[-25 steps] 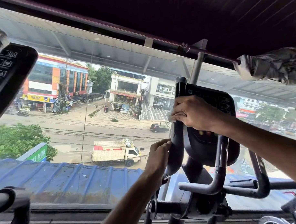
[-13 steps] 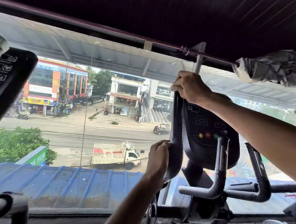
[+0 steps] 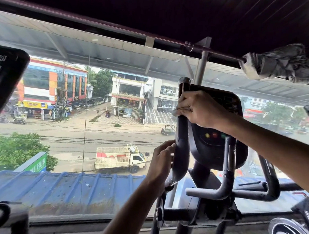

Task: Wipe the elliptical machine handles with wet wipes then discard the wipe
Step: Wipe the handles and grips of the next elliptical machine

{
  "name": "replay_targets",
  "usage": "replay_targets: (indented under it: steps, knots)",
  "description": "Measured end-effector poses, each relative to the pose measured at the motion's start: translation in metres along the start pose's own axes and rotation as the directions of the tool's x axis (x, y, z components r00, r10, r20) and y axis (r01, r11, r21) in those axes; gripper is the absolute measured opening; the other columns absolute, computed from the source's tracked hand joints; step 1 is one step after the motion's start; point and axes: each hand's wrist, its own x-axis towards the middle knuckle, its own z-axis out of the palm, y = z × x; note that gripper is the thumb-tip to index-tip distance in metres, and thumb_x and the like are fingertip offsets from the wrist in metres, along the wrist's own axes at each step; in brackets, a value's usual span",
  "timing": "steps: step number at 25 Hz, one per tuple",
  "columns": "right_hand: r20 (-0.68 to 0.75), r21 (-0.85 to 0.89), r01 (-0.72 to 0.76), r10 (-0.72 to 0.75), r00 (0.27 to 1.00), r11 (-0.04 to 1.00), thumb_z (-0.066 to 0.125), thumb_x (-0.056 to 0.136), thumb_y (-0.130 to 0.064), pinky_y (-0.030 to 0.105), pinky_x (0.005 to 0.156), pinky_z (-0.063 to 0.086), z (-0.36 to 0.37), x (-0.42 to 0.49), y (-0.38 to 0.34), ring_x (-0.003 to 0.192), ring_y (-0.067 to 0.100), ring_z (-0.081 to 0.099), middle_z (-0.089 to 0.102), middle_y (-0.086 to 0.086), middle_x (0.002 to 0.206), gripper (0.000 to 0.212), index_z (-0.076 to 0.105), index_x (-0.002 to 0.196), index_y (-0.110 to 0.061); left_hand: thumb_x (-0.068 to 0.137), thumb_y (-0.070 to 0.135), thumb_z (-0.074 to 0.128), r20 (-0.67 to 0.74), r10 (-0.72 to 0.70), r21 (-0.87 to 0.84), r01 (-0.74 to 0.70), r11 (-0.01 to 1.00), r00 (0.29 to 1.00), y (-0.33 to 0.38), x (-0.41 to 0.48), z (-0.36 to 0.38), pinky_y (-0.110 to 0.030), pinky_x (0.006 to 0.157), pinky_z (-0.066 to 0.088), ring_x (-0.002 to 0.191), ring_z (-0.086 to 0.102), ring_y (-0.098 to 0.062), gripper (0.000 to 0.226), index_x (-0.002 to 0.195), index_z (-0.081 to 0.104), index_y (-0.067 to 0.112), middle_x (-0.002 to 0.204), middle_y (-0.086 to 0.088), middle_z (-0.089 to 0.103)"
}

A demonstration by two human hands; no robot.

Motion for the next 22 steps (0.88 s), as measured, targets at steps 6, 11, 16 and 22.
replay_targets:
  steps: [6, 11, 16, 22]
  knots:
    - [0.063, 0.127, 0.048, -0.057, 0.996, 0.991, 0.075, 0.091, -0.028, 0.015, 0.082, 0.053, 0.018, -0.075, -0.047, 0.081, 0.001, 0.064, 0.065, -0.01, 0.093, 0.015, 0.083, 0.097, -0.017, 0.096, -0.001, 0.045, 0.03, 0.028, 0.001, -0.028, 1.0, 0.999, -0.009, 0.001, -0.01, -0.019, 0.07, 0.05, 0.075, 0.068, -0.01, 0.035, 0.094, 0.076, 0.015, 0.085, 0.0, 0.075]
    - [-0.116, 0.044, 0.116, -0.11, 0.987, 0.992, 0.077, 0.093, -0.019, 0.024, 0.077, 0.058, 0.045, -0.112, -0.059, 0.086, 0.011, 0.064, 0.067, 0.0, 0.097, 0.014, 0.081, 0.104, -0.011, 0.096, 0.0, 0.048, 0.088, 0.026, -0.003, -0.026, 1.0, 0.996, -0.016, 0.001, -0.018, -0.025, 0.078, 0.053, 0.088, 0.071, -0.019, 0.032, 0.113, 0.075, 0.008, 0.099, -0.013, 0.077]
    - [-0.335, -0.063, -0.033, 0.01, 0.942, 0.997, 0.074, 0.095, -0.016, 0.033, 0.084, 0.06, 0.05, -0.105, -0.054, 0.091, 0.02, 0.066, 0.069, 0.008, 0.101, 0.017, 0.078, 0.106, -0.004, 0.102, 0.002, 0.048, 0.127, -0.016, -0.083, 0.027, 0.996, 0.992, -0.017, -0.001, -0.022, -0.025, 0.081, 0.052, 0.087, 0.069, -0.017, 0.031, 0.113, 0.075, 0.013, 0.098, -0.008, 0.076]
    - [-0.4, 0.006, -0.055, 0.053, 0.915, 0.998, 0.072, 0.096, -0.015, 0.033, 0.084, 0.06, 0.067, -0.125, -0.065, 0.09, 0.021, 0.068, 0.07, 0.009, 0.099, 0.016, 0.079, 0.105, -0.004, 0.103, 0.006, 0.05, 0.201, 0.007, -0.06, 0.005, 0.998, 0.98, -0.02, 0.004, -0.029, -0.027, 0.089, 0.051, 0.099, 0.068, -0.021, 0.027, 0.122, 0.07, 0.005, 0.105, -0.009, 0.075]
